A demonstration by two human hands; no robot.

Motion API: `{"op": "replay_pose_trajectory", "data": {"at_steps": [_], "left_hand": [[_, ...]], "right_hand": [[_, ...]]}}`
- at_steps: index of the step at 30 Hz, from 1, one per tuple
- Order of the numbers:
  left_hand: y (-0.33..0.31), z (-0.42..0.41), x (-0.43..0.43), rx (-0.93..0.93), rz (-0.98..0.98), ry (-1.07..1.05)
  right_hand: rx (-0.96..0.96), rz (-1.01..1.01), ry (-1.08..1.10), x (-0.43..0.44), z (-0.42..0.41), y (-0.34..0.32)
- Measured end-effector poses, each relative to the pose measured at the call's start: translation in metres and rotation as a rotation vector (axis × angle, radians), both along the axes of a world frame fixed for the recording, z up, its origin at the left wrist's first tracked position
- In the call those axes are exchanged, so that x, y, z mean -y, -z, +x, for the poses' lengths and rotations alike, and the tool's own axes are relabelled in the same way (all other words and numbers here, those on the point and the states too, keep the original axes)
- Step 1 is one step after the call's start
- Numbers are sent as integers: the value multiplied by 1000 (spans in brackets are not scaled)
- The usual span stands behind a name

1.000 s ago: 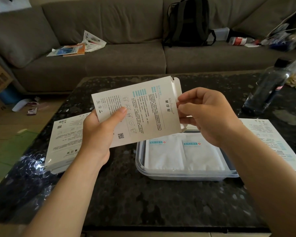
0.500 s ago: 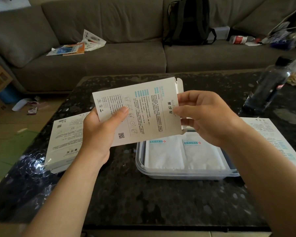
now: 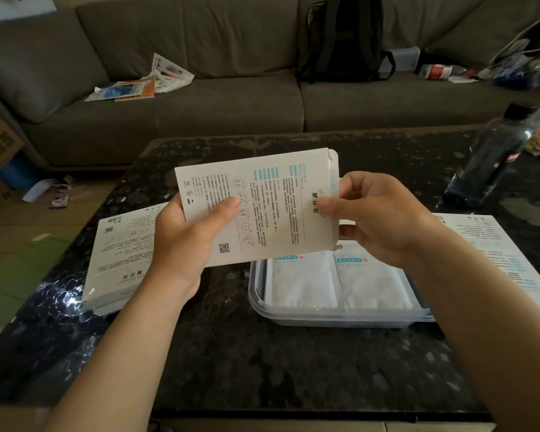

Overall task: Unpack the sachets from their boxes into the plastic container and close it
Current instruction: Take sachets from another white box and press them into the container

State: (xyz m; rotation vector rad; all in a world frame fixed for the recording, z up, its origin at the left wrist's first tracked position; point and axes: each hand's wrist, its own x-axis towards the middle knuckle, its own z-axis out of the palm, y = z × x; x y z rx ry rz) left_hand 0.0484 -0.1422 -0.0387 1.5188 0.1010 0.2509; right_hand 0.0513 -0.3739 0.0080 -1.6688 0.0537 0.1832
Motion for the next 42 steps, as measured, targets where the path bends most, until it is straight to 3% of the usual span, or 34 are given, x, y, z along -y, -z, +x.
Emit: {"op": "replay_pose_trajectory", "data": {"at_steps": [13,29,33,37,40,42], "left_hand": [[3,5,-8,-41,1,-77],[1,9,-11,-43,24,-246],[2,12,-12,-50,-14,-302],[3,13,-11,-42,-18,-336],[5,12,-11,-34,-15,-327],[5,12,-11,-33,-11,-316]], "right_hand": [[-51,64,113,14,7,0],[225,-96,437,35,9,-12],[310,-236,428,42,4,-19],[328,-571,293,45,3,-24],[225,-732,174,39,0,-24],[110,-665,96,34,-3,-27]]}}
